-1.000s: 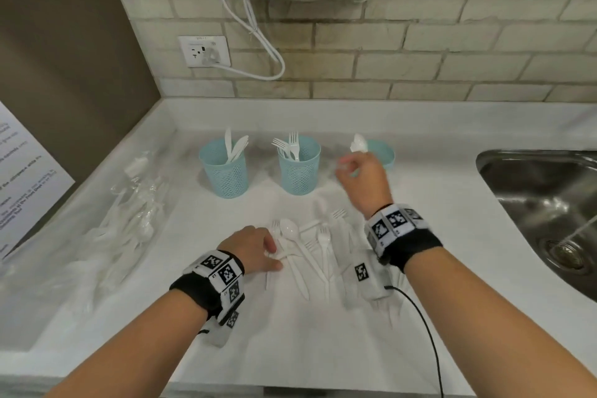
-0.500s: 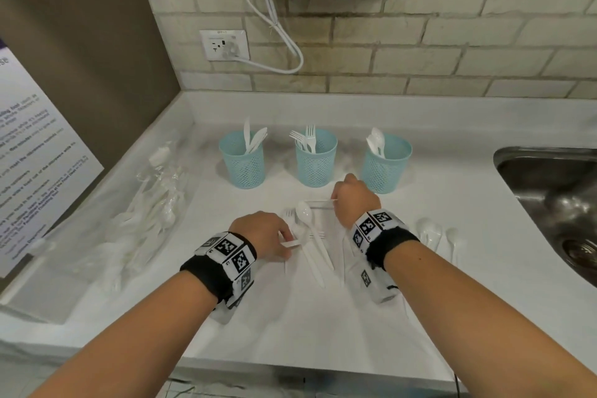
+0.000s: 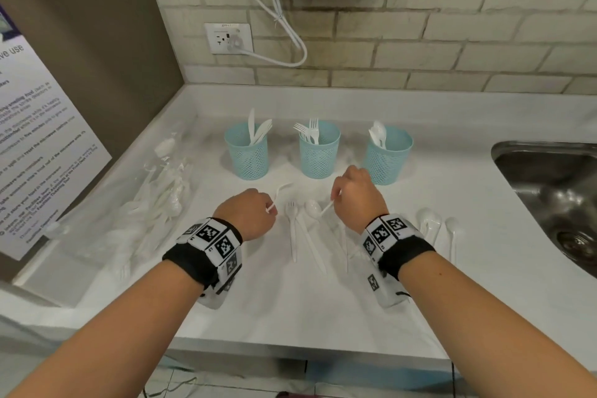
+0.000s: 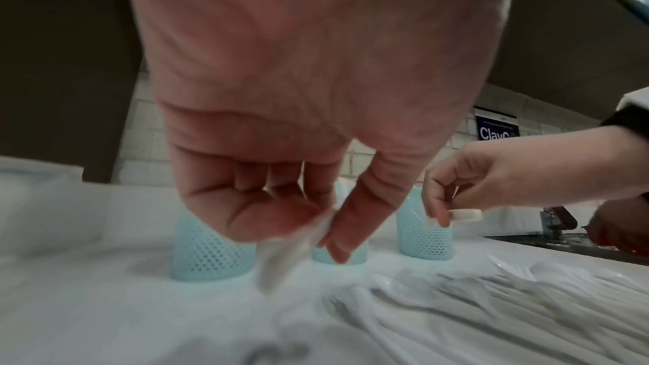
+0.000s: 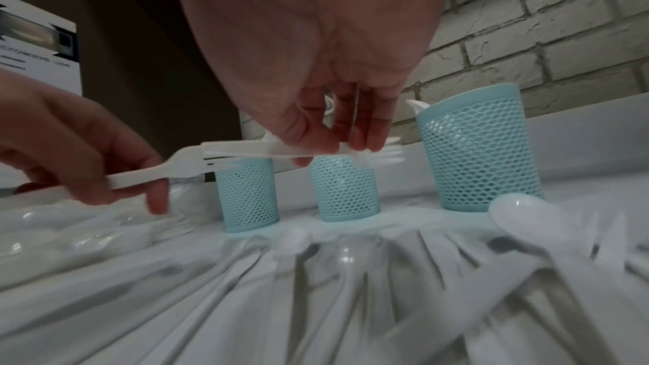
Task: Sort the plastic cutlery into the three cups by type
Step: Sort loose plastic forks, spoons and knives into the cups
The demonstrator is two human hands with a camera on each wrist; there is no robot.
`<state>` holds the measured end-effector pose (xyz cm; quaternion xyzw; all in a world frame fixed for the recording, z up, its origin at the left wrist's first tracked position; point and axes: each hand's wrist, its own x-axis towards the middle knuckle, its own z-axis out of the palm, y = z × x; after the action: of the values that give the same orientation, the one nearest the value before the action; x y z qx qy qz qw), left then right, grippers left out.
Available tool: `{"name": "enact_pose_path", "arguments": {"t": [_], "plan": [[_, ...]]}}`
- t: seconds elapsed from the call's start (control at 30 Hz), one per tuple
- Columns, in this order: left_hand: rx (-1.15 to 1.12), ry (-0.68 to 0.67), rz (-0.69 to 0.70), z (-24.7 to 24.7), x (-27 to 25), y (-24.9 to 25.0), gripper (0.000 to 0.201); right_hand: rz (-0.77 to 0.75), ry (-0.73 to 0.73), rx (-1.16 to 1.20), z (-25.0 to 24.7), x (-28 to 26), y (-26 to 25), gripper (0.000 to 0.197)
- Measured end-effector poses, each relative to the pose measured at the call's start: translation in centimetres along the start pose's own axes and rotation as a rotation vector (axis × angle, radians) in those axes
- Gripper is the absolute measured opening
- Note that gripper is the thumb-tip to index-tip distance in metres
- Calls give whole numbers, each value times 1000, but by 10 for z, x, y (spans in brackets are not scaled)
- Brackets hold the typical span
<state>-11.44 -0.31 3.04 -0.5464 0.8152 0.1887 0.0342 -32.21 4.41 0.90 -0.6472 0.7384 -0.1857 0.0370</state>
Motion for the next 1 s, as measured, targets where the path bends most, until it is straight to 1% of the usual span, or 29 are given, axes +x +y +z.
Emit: {"name": "enact_pose_path", "arguments": {"t": [0.1, 0.17, 0.2, 0.23, 0.3, 0.37, 0.43, 0.5, 0.57, 0.63, 0.7, 0.8, 0.9, 0.97, 1.0], "plan": [[-46, -84, -15, 13, 3, 3, 22, -64, -147, 16, 14, -12, -15, 22], [-91, -120, -30, 23, 5, 9, 21, -91, -220, 7, 24, -20, -22, 23], [-120, -134, -35, 28, 7, 11, 17, -96, -248, 9, 28, -24, -24, 25], [-141, -148, -45, 31, 8, 13, 18, -94, -269, 22, 29, -28, -25, 27], [-167, -159, -59, 36, 9, 16, 24, -64, -256, 80, 26, -35, -21, 32], [-204, -158, -65, 40, 11, 16, 28, 45, -166, 123, 16, -40, -11, 33], [-228, -155, -74, 43, 12, 18, 41, 211, -104, 97, 6, -45, 4, 31], [-173, -155, -81, 45, 13, 22, 55, 342, -164, -6, 1, -50, 15, 32], [-118, -168, -84, 47, 14, 26, 62, 388, -254, -64, 4, -56, 20, 34], [-88, -172, -81, 51, 15, 29, 71, 374, -291, -65, 10, -60, 20, 35], [-79, -171, -70, 54, 17, 30, 79, 335, -288, -30, 14, -60, 17, 37], [-134, -177, -65, 55, 21, 30, 84, 257, -297, 43, 17, -56, 8, 40], [-190, -196, -70, 54, 21, 31, 84, 164, -317, 124, 23, -54, 0, 42], [-210, -199, -81, 53, 21, 31, 80, 112, -263, 217, 23, -54, -2, 37], [-208, -192, -89, 53, 22, 31, 77, 114, -194, 252, 21, -55, -1, 32]]}}
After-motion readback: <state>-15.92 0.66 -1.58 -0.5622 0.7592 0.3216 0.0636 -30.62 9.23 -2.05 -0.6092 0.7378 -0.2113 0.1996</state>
